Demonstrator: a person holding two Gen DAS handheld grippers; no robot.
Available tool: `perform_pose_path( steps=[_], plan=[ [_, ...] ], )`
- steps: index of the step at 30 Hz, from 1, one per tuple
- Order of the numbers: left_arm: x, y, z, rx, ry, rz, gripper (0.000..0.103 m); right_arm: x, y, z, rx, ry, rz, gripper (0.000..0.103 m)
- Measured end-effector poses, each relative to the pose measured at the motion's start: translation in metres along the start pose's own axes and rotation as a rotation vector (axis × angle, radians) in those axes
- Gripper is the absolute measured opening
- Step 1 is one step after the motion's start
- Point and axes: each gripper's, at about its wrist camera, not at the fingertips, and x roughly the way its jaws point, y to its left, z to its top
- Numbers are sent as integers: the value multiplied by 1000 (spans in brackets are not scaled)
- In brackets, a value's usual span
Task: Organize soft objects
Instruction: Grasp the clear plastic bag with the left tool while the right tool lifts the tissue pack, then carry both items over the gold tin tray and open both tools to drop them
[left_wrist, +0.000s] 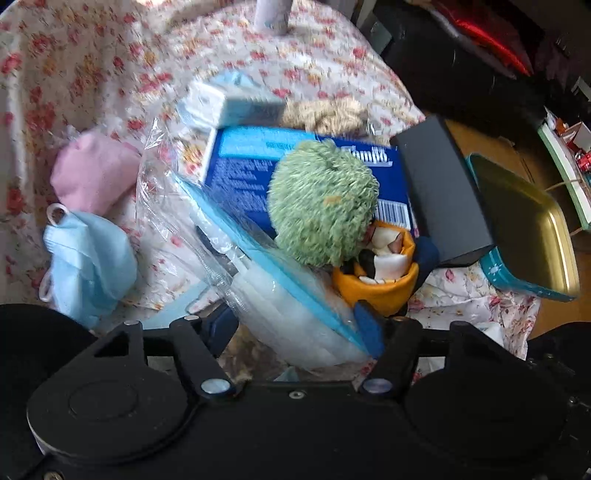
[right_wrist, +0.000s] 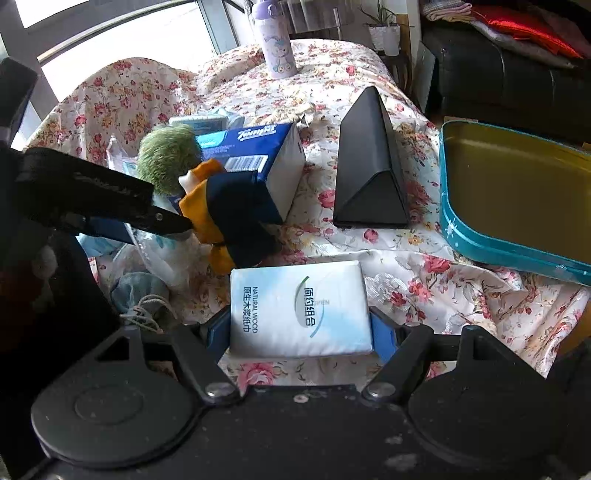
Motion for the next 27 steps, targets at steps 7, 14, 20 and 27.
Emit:
perform_pose_path(
  steps=[7, 14, 20, 27],
  plan=[
    [-53, 5, 6, -10, -132, 25, 64, -19, 7, 1, -13, -45, 20, 74],
    [-100, 0, 14, -3, -247, 46, 64, -43, 13, 7, -29, -118, 25, 74],
    [-116, -19, 18, 37, -285, 38, 64, -67, -8, 16, 19, -194, -14, 74],
    [-107, -61, 29, 119, -272, 9, 65, -87, -65, 24, 140, -277, -134, 74]
  ],
)
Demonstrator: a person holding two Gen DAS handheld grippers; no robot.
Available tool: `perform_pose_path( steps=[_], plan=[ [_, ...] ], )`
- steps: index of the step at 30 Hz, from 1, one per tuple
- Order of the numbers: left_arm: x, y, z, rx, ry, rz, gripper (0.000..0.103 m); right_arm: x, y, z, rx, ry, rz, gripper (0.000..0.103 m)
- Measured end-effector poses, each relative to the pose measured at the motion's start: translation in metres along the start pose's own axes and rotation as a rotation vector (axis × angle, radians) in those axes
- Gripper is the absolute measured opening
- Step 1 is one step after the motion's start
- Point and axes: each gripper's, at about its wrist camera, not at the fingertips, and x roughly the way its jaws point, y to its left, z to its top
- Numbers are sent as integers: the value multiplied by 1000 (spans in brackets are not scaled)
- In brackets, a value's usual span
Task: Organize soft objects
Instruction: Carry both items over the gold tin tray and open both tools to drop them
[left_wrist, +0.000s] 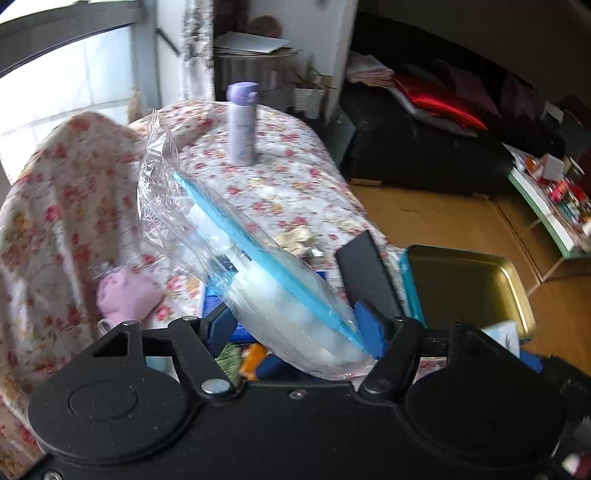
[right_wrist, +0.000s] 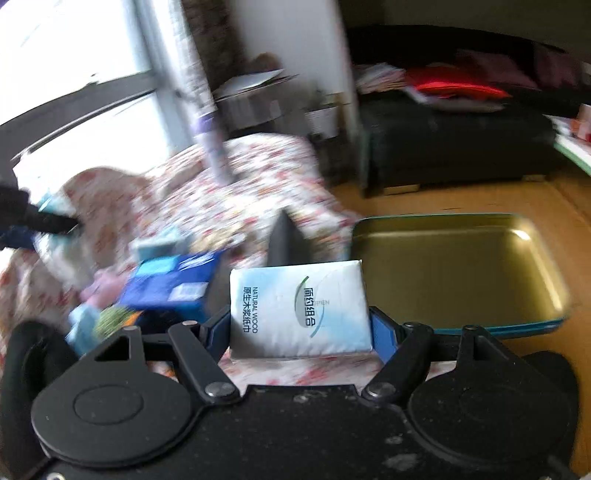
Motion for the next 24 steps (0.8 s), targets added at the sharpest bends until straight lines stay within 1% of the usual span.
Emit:
perform_pose_path(
  steps=[7, 10, 13, 15, 19, 24],
  plan=[
    [37, -55, 8, 94, 52, -65, 65, 19, -71, 13, 135, -39, -207, 74],
    [54, -80, 10, 119, 75, -100, 65, 30, -94, 17, 189, -45, -279, 74],
    [69, -100, 11, 146, 91, -125, 65, 41, -109, 19, 226, -51, -335, 74],
    [77, -111, 12, 157, 98, -140, 65, 49, -117, 22, 255, -51, -357, 74],
    [96, -129, 16, 163, 126, -173, 65, 55, -134, 25, 312, -76, -362, 75],
    [114, -150, 20, 186, 148, -173, 66, 64, -136, 28, 342, -119, -361, 75]
  ],
)
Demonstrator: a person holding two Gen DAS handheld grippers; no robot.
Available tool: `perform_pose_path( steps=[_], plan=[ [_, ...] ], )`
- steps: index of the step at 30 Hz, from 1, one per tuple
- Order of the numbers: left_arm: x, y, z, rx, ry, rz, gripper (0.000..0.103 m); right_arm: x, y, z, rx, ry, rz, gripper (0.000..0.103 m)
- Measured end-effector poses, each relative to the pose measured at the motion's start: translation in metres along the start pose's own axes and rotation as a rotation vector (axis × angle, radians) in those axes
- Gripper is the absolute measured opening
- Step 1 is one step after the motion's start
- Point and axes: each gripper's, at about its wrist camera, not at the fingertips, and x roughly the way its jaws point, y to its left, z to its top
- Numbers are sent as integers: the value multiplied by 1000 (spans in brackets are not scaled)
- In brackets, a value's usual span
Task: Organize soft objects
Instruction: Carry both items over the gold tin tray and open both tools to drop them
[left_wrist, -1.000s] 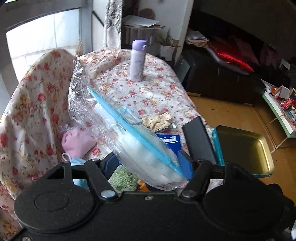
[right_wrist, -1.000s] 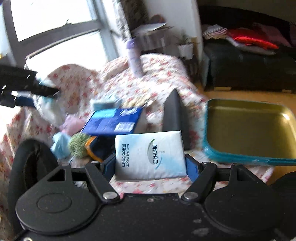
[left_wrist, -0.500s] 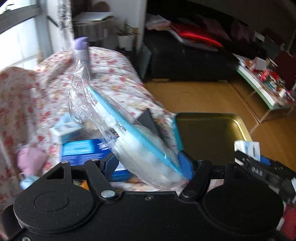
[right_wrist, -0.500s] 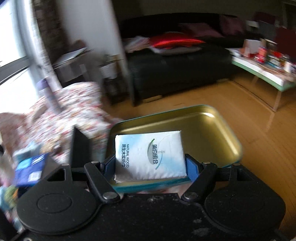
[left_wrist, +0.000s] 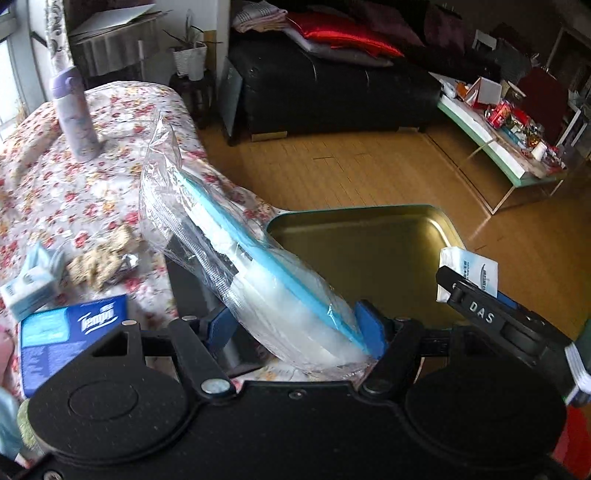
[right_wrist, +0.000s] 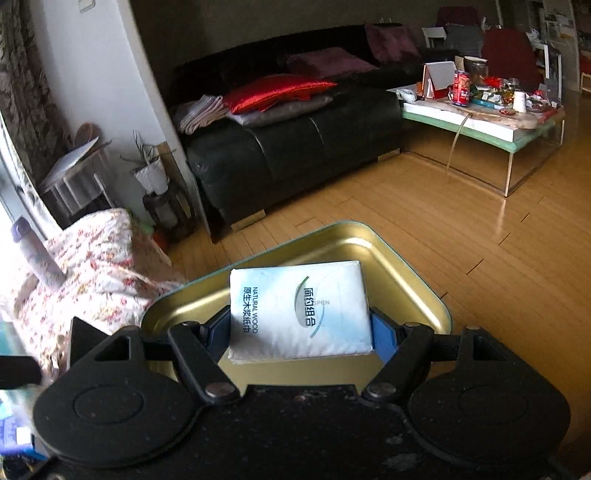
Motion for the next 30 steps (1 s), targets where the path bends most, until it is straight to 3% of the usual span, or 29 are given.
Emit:
perform_pose_path(
  steps=[11, 20, 22, 26, 30],
  plan=[
    [41, -22, 17, 22, 59, -12, 67, -3, -3, -4, -11, -41, 4, 76],
    [61, -27, 21, 16, 93, -25, 67, 2, -12, -1, 64, -35, 26, 76],
    [63, -29, 22, 22, 89, -36, 70, 4, -14, 0, 85, -24, 32, 76],
    [61, -31, 22, 35, 71, -37, 94, 6, -14, 0, 102, -28, 25, 76],
    [59, -29, 21, 36, 63, -34, 94, 8, -13, 0, 103, -30, 15, 76]
  ],
)
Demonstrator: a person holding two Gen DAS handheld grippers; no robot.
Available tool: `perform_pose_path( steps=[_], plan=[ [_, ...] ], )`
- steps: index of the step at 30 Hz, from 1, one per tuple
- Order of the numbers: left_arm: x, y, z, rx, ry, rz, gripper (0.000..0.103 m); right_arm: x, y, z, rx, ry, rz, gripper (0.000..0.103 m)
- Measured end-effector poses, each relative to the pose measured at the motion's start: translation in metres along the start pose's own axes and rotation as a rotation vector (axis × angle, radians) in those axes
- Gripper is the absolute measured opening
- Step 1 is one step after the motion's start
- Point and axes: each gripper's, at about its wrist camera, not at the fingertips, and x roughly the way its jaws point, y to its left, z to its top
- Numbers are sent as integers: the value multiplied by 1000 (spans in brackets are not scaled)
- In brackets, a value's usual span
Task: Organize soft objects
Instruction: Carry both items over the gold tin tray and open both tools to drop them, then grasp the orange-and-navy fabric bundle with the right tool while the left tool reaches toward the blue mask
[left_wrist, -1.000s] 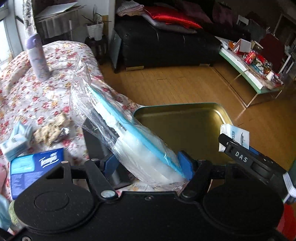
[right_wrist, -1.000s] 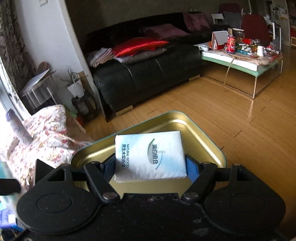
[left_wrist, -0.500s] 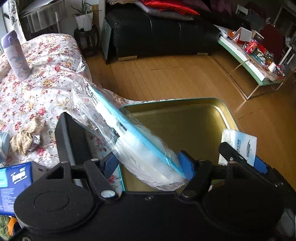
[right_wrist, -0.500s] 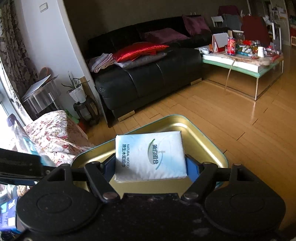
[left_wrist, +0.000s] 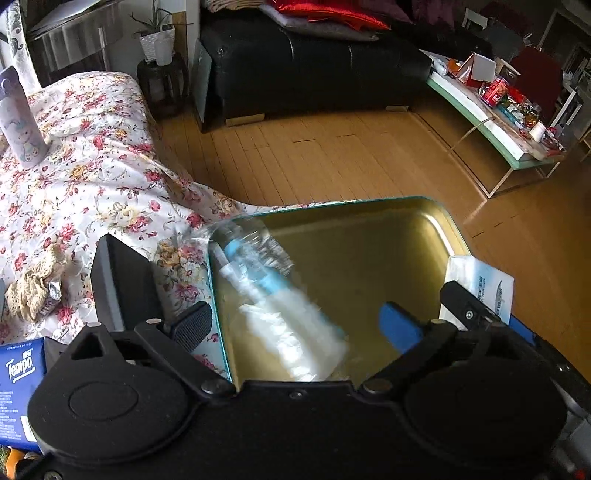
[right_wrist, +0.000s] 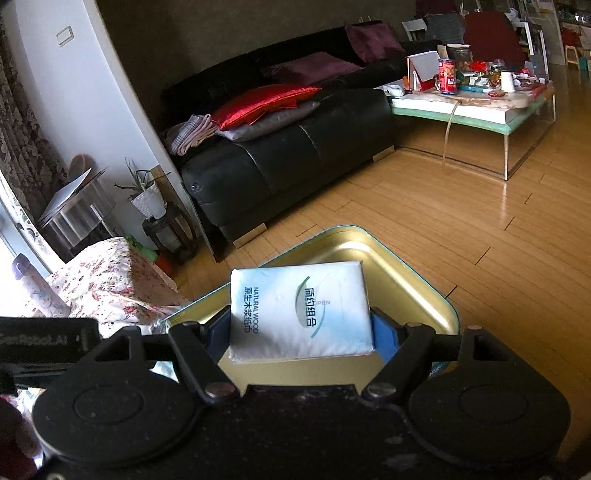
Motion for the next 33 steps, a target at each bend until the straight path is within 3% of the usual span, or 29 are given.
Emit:
perform_pose_path(
  steps=[3, 4, 5, 6, 20, 27, 33],
  plan=[
    [-4, 3, -2, -18, -5, 6, 94, 0, 2, -1, 0, -5, -16, 79],
    [-6, 6, -4, -26, -6, 7, 94, 0, 2, -1, -1, -9, -23, 84],
    [-8, 8, -5, -32, -6, 7, 94, 0, 3, -1, -1, -12, -32, 98],
    [-10, 10, -8, -38, -6, 9, 94, -1, 4, -1, 2, -19, -43, 103],
    [-67, 81, -47, -172, -85, 117, 95, -2, 5, -4, 5, -23, -92, 103],
    [-103, 146, -72, -262, -139, 255, 96, -11, 14, -7, -64, -55, -123, 103],
    [-130, 198, -96, -279, -170, 404, 97, -21, 28, -16, -166, -104, -133, 103]
  ],
)
